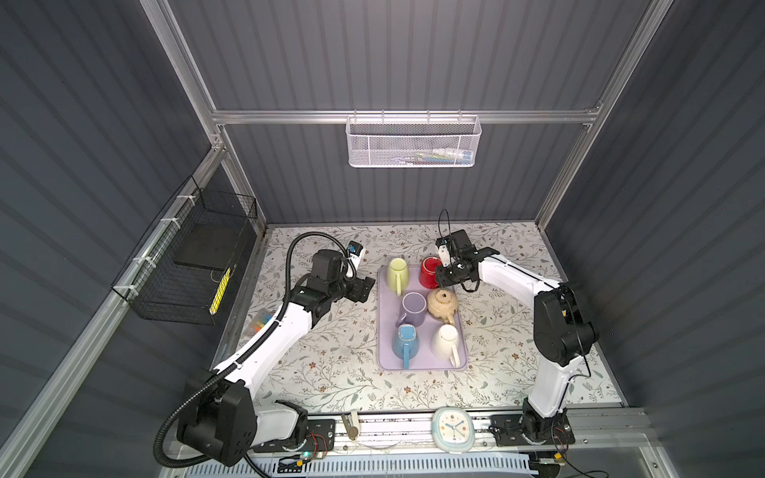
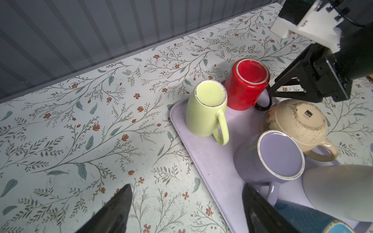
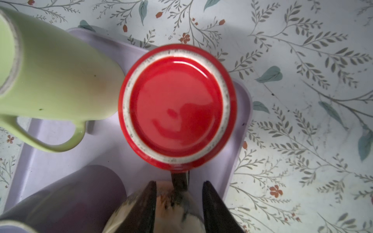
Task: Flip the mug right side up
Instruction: 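Lower the right gripper and close it on the red mug's base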
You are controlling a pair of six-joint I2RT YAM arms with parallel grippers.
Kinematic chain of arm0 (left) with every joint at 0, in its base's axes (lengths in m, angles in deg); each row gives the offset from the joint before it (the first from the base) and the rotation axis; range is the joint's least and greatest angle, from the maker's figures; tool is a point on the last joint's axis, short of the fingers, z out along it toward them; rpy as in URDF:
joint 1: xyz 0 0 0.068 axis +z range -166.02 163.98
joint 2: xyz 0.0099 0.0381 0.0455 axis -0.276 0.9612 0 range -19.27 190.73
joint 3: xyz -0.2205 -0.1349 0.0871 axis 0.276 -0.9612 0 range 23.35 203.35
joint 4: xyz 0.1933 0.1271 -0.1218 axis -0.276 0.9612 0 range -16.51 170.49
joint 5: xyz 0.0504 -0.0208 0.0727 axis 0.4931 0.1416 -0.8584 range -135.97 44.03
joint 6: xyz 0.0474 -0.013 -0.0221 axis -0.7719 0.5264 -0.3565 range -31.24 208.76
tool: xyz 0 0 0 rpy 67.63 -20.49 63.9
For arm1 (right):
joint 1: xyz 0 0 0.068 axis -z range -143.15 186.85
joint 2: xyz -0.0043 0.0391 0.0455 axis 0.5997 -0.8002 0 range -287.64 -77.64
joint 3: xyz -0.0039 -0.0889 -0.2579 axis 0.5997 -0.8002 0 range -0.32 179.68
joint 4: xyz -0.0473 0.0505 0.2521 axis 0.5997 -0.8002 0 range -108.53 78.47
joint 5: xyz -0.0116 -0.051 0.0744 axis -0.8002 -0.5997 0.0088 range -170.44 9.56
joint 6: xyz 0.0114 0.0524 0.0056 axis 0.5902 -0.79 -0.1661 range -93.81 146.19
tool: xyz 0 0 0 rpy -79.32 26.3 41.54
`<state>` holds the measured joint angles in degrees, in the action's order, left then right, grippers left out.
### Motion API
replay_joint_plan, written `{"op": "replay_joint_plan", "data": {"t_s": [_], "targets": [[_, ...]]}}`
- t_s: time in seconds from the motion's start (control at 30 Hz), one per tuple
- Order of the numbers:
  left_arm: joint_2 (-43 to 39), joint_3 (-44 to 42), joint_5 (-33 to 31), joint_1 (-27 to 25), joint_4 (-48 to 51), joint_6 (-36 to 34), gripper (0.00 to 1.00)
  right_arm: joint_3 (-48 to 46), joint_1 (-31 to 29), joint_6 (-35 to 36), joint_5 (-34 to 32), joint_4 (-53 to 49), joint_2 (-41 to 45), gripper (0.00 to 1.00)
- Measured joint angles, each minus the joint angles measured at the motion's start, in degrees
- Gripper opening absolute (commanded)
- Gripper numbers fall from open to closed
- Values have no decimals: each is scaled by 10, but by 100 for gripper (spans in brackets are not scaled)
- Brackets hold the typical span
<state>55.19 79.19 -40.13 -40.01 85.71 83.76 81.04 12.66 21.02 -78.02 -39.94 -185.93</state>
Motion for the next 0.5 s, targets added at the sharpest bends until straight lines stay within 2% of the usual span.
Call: {"op": "replay_joint_plan", "data": {"t_s": [0.27, 0.5], "targets": [[-3, 0, 0, 0, 0, -2, 85, 11, 0, -1, 0, -8, -12, 32], [-6, 0, 0, 0, 0, -5, 85, 15, 0, 8, -5, -11, -26, 20]]}}
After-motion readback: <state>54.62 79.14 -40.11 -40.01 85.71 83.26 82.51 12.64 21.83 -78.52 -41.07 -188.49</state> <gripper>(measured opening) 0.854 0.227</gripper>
